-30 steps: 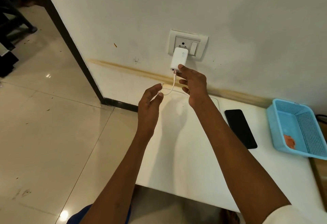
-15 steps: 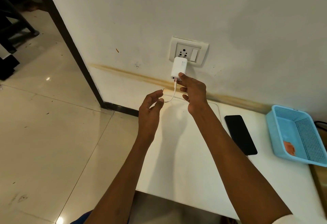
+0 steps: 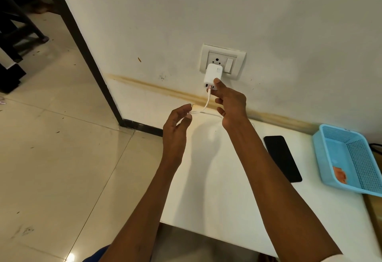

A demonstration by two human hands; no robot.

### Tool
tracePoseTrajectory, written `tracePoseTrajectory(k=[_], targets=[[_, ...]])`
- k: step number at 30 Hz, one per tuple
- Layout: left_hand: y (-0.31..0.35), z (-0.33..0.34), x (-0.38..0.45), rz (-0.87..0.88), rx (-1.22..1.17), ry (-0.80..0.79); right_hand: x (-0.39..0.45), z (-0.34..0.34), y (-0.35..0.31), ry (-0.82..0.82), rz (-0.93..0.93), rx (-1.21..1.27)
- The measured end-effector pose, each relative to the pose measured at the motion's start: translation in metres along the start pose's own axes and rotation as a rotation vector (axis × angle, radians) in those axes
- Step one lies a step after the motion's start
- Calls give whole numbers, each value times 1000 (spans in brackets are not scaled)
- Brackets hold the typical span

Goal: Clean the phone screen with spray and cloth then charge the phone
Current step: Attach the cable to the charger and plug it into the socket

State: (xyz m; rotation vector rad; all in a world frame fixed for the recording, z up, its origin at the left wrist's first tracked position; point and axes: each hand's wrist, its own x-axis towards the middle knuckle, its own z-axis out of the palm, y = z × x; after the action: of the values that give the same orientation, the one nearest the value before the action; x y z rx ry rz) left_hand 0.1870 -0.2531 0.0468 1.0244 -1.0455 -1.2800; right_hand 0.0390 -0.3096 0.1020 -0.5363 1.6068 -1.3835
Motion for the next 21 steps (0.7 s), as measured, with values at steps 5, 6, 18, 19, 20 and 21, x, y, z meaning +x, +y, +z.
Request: tracePoseTrajectory(k=[5,6,18,19,20,21], targets=[[3,2,0,-38,-93,7,2,-1,-9,-12,17,-7],[4,1,0,-40,-100,14,1,0,-10,-14,25,-12],[3,1,0,-89,-105,94,0,7,-11,17,-39,111],[4,1,0,-95,-113,99,0,7,-11,14,-35,108],[4,0,0,-95,-118,102,0,6,-12,10,-32,102],[4,1,-1,-92,-120,103,0,5,-12,8,-31,93]])
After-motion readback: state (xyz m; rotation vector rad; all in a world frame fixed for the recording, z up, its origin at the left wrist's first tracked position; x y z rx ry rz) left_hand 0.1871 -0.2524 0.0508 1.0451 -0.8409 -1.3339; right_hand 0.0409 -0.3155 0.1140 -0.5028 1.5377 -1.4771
